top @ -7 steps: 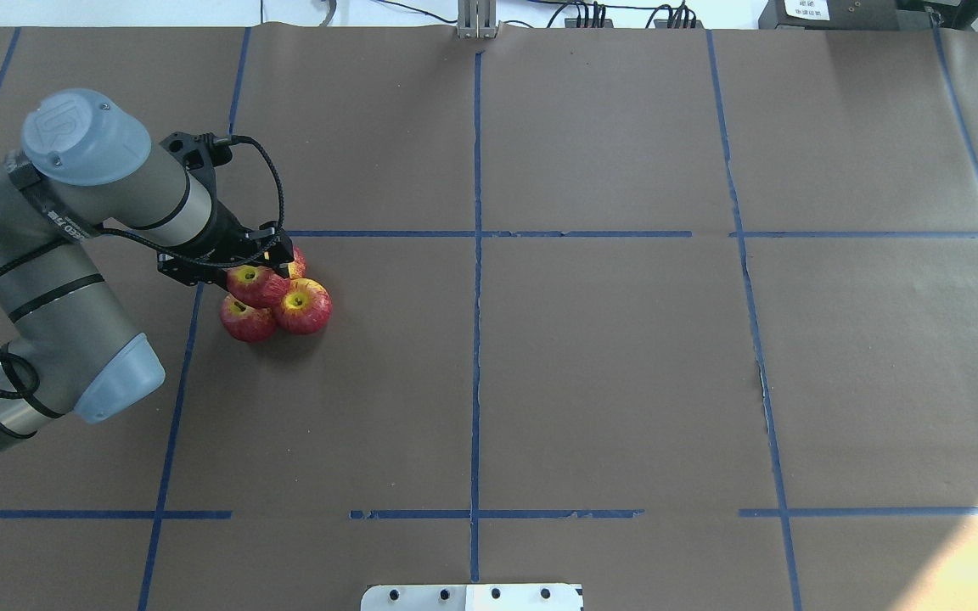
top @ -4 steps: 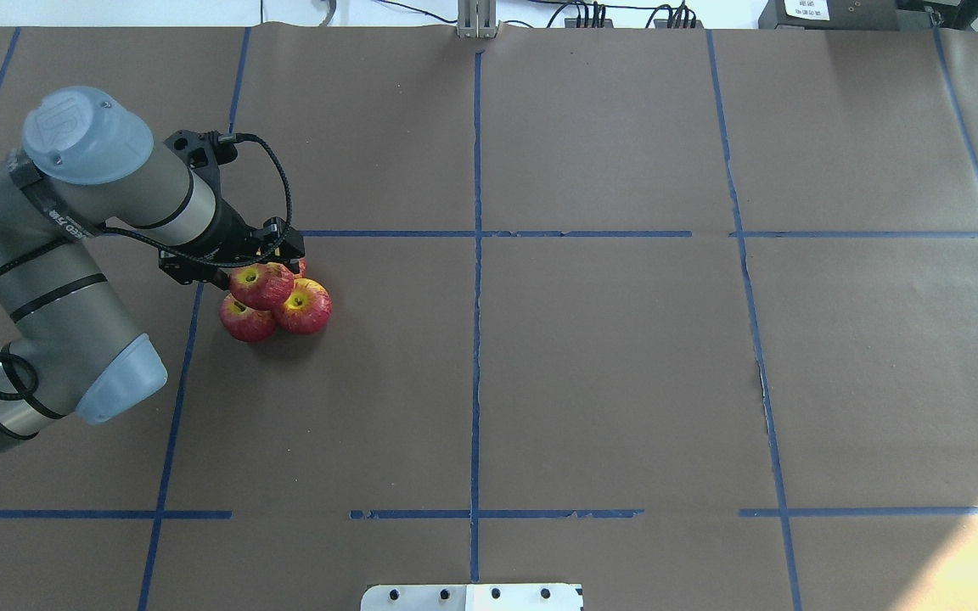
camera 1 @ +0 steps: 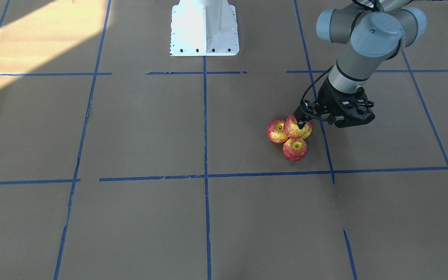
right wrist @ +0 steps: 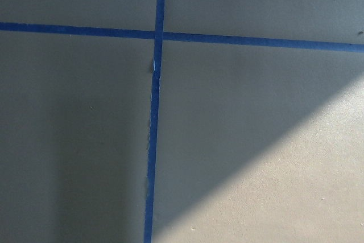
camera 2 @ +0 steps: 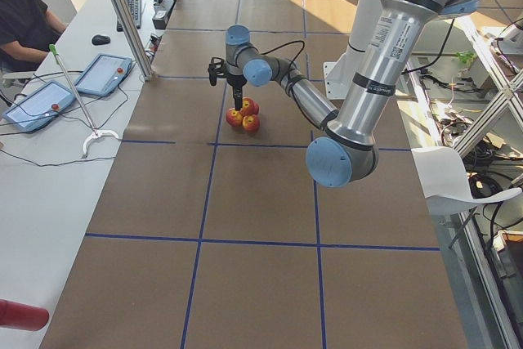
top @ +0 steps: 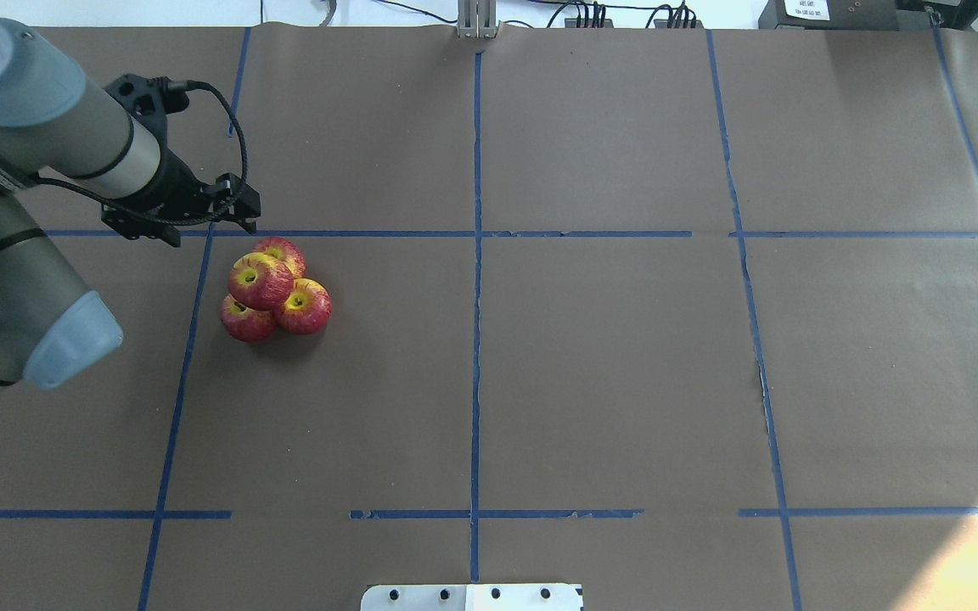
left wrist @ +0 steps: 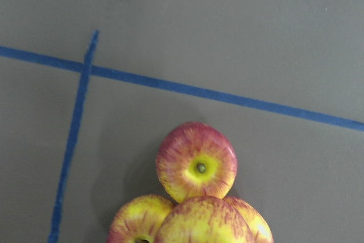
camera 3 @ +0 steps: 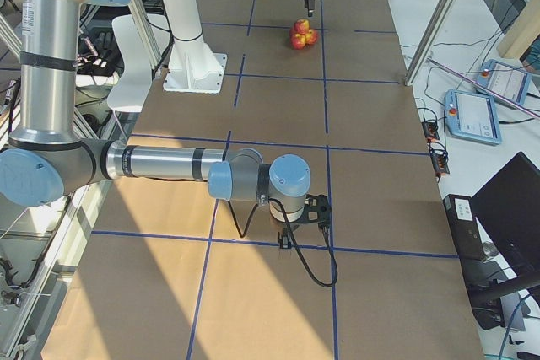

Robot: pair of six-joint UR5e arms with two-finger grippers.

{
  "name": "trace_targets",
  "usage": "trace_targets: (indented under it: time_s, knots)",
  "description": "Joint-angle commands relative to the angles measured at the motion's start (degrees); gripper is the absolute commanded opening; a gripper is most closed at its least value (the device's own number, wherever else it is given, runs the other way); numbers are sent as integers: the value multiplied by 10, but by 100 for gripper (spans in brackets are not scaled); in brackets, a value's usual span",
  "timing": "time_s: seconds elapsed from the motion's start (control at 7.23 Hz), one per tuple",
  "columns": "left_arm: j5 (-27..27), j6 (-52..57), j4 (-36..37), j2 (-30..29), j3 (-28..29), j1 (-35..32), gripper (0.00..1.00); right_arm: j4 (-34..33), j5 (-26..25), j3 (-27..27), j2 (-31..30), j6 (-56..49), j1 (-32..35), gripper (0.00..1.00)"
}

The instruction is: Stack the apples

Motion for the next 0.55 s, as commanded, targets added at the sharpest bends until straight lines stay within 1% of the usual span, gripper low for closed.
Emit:
trace_targets:
  time_s: [0.0, 0.14, 0.28, 0.41]
  knots:
    - [-4, 163, 55, 19, -21, -80, 100, 0, 0, 0, 0, 0, 0, 100]
    - [-7, 243, 63, 45, -20, -107, 100, 0, 0, 0, 0, 1, 0, 100]
    - [-35, 344, 58, 79, -14, -166, 100, 0, 0, 0, 0, 0, 0, 100]
    - [-80, 429, 58, 99, -6, -222, 100, 0, 0, 0, 0, 0, 0, 100]
